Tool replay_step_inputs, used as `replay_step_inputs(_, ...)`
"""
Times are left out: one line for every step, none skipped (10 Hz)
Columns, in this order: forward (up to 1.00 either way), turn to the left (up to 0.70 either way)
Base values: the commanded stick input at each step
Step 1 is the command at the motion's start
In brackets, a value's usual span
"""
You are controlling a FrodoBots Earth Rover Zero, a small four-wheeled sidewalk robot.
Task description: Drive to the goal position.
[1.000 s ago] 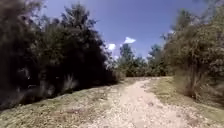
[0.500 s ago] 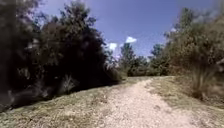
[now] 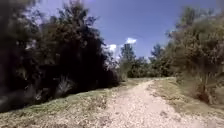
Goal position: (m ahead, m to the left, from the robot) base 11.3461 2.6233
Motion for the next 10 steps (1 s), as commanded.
replay_step_inputs(0.50, 0.00)
replay_step_inputs(0.50, -0.49)
replay_step_inputs(0.50, -0.50)
replay_step_inputs(0.50, -0.50)
replay_step_inputs(0.50, -0.50)
replay_step_inputs(0.50, -0.50)
replay_step_inputs(0.50, -0.50)
replay_step_inputs(0.50, -0.50)
replay_step_inputs(0.50, -0.50)
replay_step_inputs(0.50, -0.50)
